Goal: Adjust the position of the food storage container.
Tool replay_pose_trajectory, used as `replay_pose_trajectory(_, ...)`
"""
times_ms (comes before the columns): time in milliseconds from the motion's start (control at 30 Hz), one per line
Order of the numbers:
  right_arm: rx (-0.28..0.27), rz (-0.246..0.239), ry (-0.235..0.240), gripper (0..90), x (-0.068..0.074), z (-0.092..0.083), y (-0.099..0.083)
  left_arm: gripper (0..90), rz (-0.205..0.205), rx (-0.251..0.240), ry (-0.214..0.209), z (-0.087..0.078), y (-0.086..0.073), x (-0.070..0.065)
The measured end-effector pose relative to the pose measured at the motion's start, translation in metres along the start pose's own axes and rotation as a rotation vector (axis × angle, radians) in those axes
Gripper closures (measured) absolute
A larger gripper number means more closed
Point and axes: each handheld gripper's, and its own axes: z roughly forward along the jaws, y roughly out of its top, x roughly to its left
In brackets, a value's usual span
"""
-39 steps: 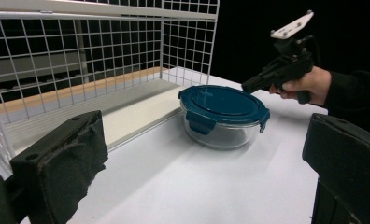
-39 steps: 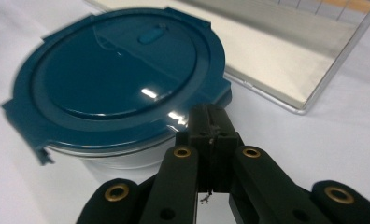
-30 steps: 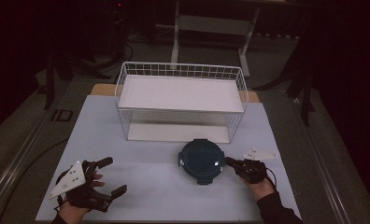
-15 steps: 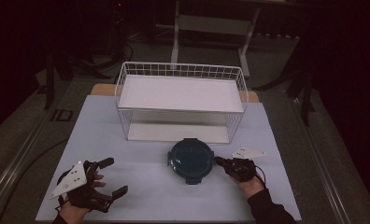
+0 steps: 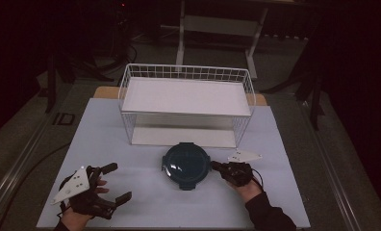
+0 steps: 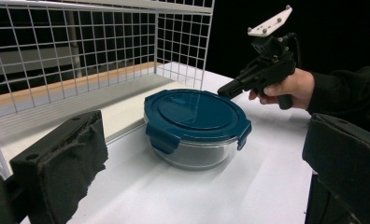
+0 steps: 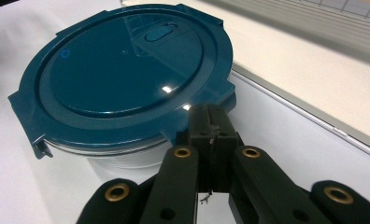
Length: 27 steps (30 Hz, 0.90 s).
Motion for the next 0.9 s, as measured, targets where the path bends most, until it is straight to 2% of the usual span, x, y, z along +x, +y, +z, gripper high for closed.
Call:
replay_pose_trajectory(167, -0.003, -0.003, 0.028, 90.0, 0.004, 0.006, 0.004, 0.1, -0.001, 0.005, -0.002, 0.001, 0.0, 0.0)
replay_pose_trajectory(267, -0.003, -0.016, 0.017, 90.0, 0.008, 0.009, 0.006, 0.1, -0.001, 0.005, -0.003, 0.001, 0.0, 0.0)
replay_pose_trajectory(367, -0.011, -0.009, 0.03, 90.0, 0.006, 0.009, 0.007, 0.1, 0.002, 0.007, -0.004, 0.0, 0.0, -0.001)
replay_pose_trajectory(600, -0.03, -0.019, 0.029, 90.0, 0.009, 0.005, 0.007, 0.1, 0.002, 0.008, -0.008, 0.0, 0.0, -0.001)
replay_pose_trajectory(667, -0.044, -0.025, 0.03, 88.6, 0.009, -0.002, 0.009, 0.1, 0.005, 0.011, -0.011, 0.0, 0.0, -0.001)
replay_pose_trajectory(767, -0.072, -0.022, 0.039, 79.5, 0.01, -0.011, 0.011, 0.1, 0.007, 0.014, -0.01, 0.001, 0.0, -0.002)
replay_pose_trajectory(800, -0.088, -0.014, 0.047, 72.9, 0.01, -0.014, 0.012, 0.1, 0.007, 0.015, -0.011, 0.001, 0.0, -0.002)
replay_pose_trajectory(833, -0.099, -0.003, 0.051, 61.4, 0.011, -0.016, 0.013, 0.1, 0.008, 0.018, -0.012, 0.001, 0.0, -0.002)
replay_pose_trajectory(900, -0.116, -0.005, 0.059, 44.3, 0.014, -0.019, 0.015, 0.1, 0.01, 0.02, -0.015, 0.002, 0.0, -0.002)
